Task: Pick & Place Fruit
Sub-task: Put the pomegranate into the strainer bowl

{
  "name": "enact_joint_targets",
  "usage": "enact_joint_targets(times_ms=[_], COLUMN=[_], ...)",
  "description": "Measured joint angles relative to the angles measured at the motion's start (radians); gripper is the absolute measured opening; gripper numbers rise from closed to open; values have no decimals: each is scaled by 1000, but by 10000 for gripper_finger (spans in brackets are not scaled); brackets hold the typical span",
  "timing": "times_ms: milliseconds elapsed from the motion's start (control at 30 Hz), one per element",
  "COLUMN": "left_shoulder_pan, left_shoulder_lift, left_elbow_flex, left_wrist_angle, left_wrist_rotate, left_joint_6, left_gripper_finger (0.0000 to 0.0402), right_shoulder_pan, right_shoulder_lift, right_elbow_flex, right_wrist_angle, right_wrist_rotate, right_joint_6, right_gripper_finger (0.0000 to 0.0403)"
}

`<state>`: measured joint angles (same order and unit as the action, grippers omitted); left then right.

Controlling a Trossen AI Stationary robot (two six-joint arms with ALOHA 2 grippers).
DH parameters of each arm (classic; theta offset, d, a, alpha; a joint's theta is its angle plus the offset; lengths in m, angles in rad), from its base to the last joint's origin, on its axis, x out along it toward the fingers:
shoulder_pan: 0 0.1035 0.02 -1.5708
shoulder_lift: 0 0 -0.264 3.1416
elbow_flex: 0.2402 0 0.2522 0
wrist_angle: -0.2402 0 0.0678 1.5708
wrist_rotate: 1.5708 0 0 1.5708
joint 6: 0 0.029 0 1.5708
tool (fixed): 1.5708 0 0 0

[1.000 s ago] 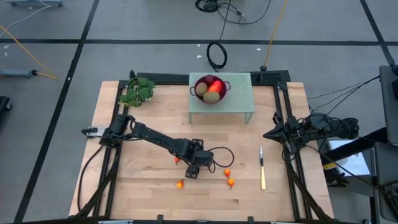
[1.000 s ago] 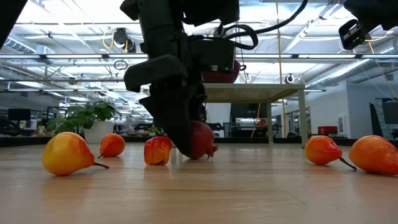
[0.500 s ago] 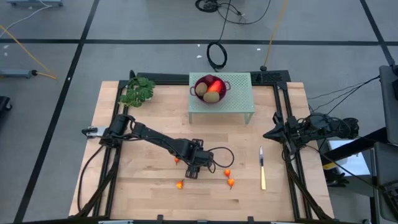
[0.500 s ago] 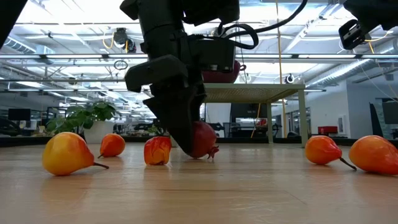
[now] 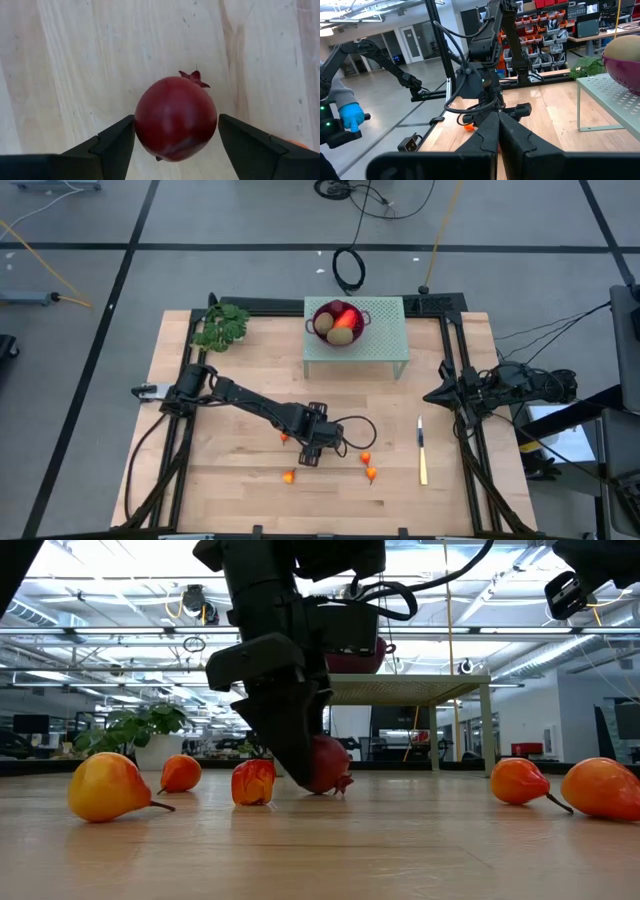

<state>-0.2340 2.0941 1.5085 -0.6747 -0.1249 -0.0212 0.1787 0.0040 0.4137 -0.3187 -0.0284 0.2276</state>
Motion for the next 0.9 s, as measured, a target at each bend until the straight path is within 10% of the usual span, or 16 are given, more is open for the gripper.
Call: enact_joint_targets(times_ms=[900], left_shoulder_pan=[1], left_shoulder_lift=[0], left_elbow_flex=[0], left_wrist_angle=[52], left_wrist_rotate=[-9], left_joint_6=[45], left_gripper_finger=[263], right_shoulder_pan=[0], right_shoulder_lift=[0], right_elbow_flex=[0], right_wrist_angle=[0], right_wrist_rotate=[0], right_joint_6=[0], right_gripper_finger=[4])
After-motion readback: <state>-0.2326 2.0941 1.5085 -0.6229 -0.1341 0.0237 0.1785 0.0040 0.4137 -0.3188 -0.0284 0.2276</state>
